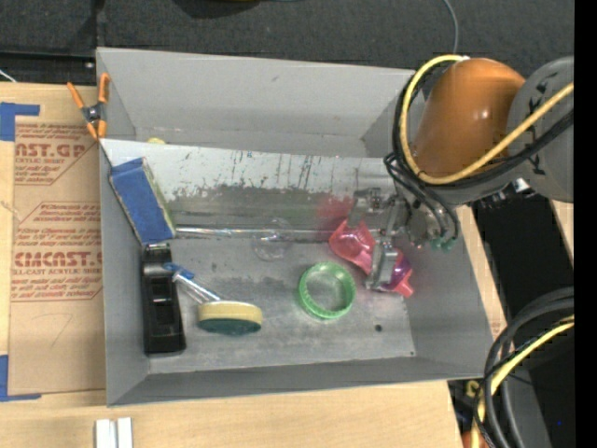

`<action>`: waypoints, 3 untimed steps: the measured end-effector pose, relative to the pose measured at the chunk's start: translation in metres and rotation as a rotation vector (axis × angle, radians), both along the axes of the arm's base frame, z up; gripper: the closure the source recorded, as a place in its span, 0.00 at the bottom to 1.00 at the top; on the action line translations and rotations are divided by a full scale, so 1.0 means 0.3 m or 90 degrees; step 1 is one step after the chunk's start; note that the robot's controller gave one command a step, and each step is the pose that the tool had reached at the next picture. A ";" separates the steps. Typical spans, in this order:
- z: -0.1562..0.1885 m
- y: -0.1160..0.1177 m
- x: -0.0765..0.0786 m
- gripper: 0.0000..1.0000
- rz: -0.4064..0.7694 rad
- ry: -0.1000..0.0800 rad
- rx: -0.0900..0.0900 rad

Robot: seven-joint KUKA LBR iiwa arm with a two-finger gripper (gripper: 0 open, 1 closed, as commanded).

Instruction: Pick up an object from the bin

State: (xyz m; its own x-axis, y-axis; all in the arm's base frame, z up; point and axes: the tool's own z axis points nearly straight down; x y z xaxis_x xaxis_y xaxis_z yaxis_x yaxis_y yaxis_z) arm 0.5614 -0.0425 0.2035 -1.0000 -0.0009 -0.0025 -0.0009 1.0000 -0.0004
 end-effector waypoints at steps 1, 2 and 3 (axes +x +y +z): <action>0.000 0.000 0.000 0.00 0.000 0.000 0.000; -0.073 0.025 0.047 0.00 -0.025 -0.001 0.001; -0.175 0.129 0.024 0.00 -0.130 0.000 0.002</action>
Offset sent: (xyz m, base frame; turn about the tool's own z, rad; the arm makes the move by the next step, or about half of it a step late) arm 0.0135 0.0064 -0.0206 0.0409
